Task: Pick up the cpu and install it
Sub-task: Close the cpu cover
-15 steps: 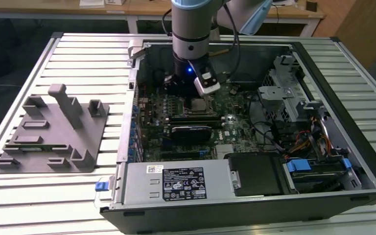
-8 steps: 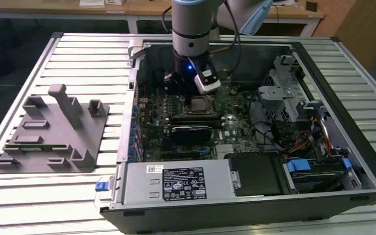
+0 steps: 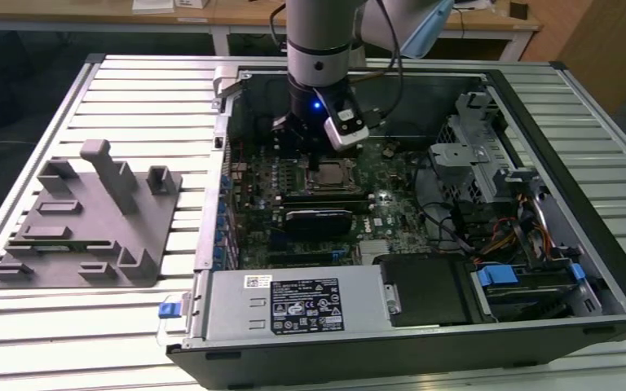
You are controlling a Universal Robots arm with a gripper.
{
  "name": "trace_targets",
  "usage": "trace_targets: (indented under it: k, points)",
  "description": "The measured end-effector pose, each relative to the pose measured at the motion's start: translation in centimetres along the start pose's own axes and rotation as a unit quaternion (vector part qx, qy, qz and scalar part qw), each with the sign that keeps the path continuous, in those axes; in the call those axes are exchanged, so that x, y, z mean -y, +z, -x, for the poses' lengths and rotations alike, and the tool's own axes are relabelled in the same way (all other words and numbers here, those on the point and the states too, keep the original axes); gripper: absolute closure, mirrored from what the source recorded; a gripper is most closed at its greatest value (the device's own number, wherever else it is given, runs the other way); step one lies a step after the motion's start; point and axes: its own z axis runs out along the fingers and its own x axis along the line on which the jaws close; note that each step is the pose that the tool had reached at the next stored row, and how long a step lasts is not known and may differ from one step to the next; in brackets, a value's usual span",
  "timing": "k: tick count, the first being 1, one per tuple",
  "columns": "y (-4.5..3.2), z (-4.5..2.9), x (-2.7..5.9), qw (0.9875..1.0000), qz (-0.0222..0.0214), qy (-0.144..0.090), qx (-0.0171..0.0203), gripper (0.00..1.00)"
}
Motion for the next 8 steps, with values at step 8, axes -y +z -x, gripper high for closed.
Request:
trace_targets:
  k: [8]
  points:
    - [-0.07, 0.42, -0.04, 1.0000, 0.0000, 0.000, 0.0000, 0.89]
